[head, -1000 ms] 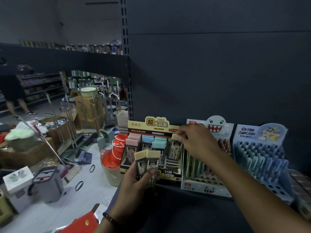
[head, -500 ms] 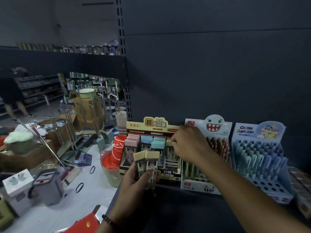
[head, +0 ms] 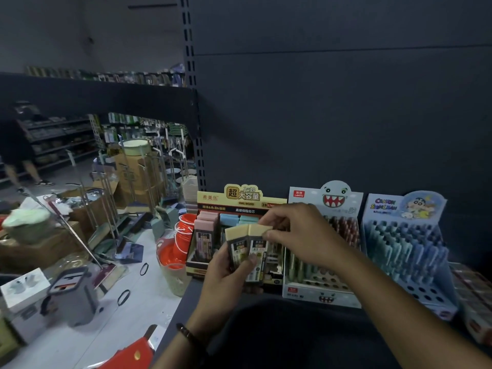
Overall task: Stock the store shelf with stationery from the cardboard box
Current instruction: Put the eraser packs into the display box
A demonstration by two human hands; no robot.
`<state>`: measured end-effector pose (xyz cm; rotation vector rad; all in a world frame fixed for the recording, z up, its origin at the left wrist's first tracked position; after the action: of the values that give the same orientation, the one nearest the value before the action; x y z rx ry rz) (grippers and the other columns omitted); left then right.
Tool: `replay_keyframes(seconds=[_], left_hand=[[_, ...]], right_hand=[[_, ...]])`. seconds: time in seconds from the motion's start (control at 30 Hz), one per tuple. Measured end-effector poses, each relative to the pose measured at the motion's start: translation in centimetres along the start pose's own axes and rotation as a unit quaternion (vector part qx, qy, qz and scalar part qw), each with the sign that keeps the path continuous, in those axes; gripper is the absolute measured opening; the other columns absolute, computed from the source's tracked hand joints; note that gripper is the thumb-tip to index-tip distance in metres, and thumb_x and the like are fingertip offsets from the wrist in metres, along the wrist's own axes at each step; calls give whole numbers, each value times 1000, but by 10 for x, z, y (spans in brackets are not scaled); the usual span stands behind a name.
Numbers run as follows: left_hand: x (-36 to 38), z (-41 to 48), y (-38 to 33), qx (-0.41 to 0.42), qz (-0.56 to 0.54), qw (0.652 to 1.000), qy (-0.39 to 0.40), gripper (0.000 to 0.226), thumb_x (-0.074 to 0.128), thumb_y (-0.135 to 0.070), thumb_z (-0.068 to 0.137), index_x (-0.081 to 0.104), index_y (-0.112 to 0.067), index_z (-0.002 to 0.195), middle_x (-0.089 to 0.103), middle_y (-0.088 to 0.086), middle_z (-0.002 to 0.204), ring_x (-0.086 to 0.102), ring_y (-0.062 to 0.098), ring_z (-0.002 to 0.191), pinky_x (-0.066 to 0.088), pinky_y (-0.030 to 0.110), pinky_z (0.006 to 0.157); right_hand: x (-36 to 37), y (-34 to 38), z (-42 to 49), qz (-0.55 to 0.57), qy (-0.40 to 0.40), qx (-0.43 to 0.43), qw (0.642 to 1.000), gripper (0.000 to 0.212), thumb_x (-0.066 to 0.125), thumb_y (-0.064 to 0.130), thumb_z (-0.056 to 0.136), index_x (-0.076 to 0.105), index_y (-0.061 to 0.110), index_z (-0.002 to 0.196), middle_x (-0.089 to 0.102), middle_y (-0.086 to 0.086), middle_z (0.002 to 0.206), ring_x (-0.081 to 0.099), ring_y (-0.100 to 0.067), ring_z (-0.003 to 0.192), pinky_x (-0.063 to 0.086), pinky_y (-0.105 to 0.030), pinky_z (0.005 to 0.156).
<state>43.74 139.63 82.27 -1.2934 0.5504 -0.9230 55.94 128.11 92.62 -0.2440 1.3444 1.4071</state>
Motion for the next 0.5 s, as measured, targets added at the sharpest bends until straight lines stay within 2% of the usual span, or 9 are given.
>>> replay_keyframes(seconds=[0.07, 0.13, 0.2, 0.3, 0.4, 0.5], left_hand=[[1, -2, 6, 27, 51, 998, -6, 25, 58, -16, 106, 69, -29, 124, 76, 3, 118, 73, 26, 110, 62, 53, 87], [1, -6, 11, 44, 76, 996, -20, 23, 52, -17, 109, 67, -23, 125, 77, 4, 116, 75, 26, 105, 61, 50, 91], [-1, -7, 15, 39, 70, 996, -41, 22, 49, -12, 110, 64, -20, 124, 77, 6, 111, 76, 24, 97, 63, 45, 87], [-5, -7, 19, 13, 41, 997, -60, 21, 47, -11, 110, 61, -20, 123, 77, 6, 109, 76, 28, 98, 63, 50, 85], [-10, -7, 17, 27, 56, 995, -81, 22, 48, -11, 110, 63, -21, 121, 76, -3, 110, 73, 19, 102, 63, 32, 72], [-6, -8, 14, 31, 50, 996, -69, 25, 48, -11, 110, 63, -20, 126, 76, 2, 114, 74, 19, 102, 63, 32, 68]], right_hand=[[-7, -6, 0, 12, -5, 3, 1000, 18, 82, 23, 90, 79, 37, 103, 73, 22, 93, 63, 10, 90, 46, -12, 74], [-19, -11, 1, 0, -42, 2, 999, 18, 81, 24, 92, 79, 37, 104, 73, 23, 96, 64, 9, 90, 47, -13, 76], [-30, -15, 2, -1, -89, 3, 996, 16, 81, 24, 92, 80, 35, 105, 74, 22, 96, 65, 7, 92, 48, -17, 78], [-35, -22, 4, -11, -137, 26, 990, 15, 81, 22, 93, 79, 33, 103, 72, 22, 94, 64, 5, 91, 49, -20, 79], [-26, -25, 6, -34, -150, 30, 988, 14, 80, 21, 94, 79, 30, 104, 73, 20, 96, 66, 2, 91, 55, -27, 86], [-14, -27, 8, -66, -145, 32, 987, 15, 79, 23, 94, 79, 28, 108, 77, 14, 102, 66, -1, 92, 55, -28, 92]])
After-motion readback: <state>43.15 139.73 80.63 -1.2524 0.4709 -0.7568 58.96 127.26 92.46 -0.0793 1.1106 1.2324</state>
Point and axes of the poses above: each hand's wrist, its own z-axis towards the middle knuckle, its own x-axis out of the palm, y = z × x, the point moved 5 cm from there along z, towards the middle knuckle
